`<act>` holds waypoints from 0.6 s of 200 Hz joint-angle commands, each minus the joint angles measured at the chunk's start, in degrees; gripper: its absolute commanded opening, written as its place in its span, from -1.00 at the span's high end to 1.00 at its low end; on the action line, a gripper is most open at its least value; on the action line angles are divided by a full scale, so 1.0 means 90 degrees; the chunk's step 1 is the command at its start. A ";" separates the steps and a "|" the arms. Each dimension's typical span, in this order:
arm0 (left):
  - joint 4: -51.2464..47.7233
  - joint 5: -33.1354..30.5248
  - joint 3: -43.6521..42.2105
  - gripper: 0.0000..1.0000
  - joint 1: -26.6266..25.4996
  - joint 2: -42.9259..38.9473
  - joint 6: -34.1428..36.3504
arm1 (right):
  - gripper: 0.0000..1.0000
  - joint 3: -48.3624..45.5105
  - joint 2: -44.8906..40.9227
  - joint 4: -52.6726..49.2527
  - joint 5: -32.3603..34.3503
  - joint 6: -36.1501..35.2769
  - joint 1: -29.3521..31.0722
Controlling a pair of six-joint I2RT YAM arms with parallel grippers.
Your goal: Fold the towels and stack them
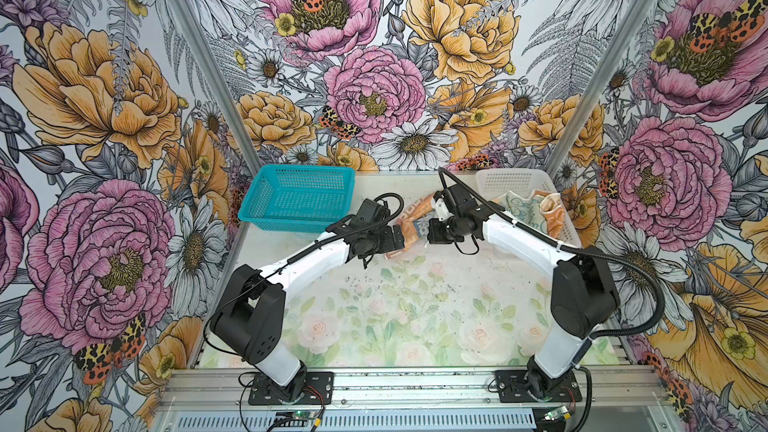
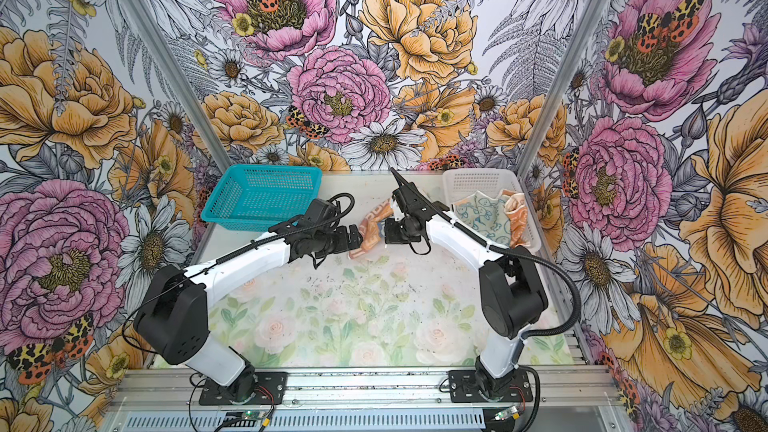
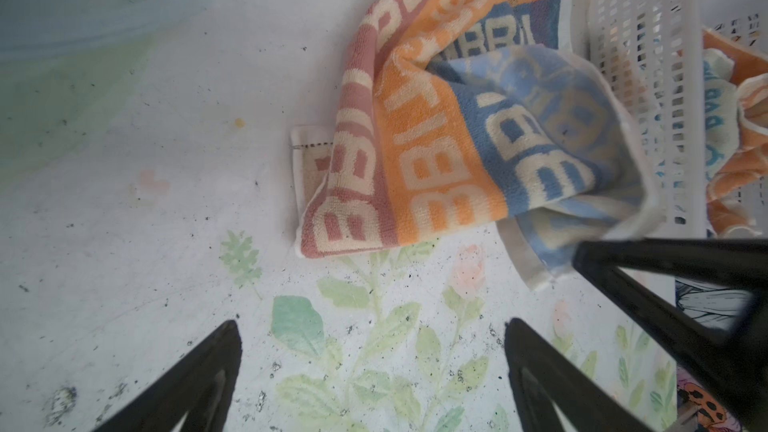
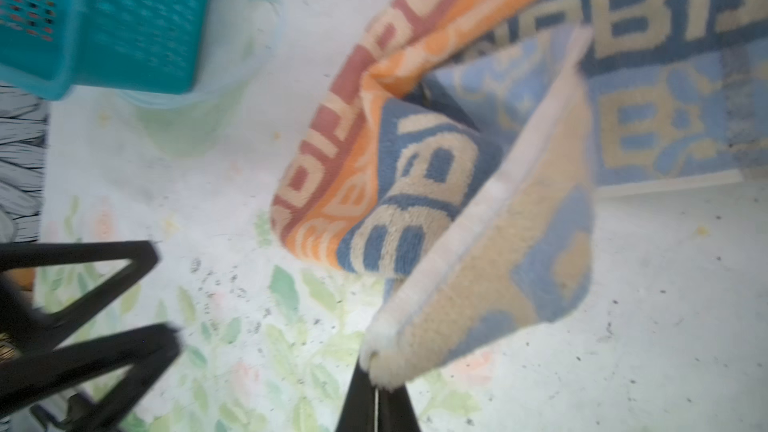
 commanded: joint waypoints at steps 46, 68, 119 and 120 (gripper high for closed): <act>-0.0079 0.0044 0.0050 -0.98 0.0206 -0.0304 0.0230 | 1.00 0.1517 0.0293 -0.0932 -0.1033 -0.0494 -0.0857; -0.0169 -0.0124 0.0153 -0.98 -0.0042 -0.0228 0.0250 | 1.00 0.1932 0.1200 -0.0931 -0.1156 -0.0561 -0.1238; -0.0178 -0.0085 0.0502 -0.98 -0.0831 0.0449 0.0063 | 1.00 0.2333 0.2616 -0.0921 -0.1136 -0.0678 -0.1635; -0.0182 -0.0073 0.0520 -0.98 -0.0838 0.0469 0.0059 | 1.00 0.2330 0.2631 -0.0921 -0.1126 -0.0679 -0.1638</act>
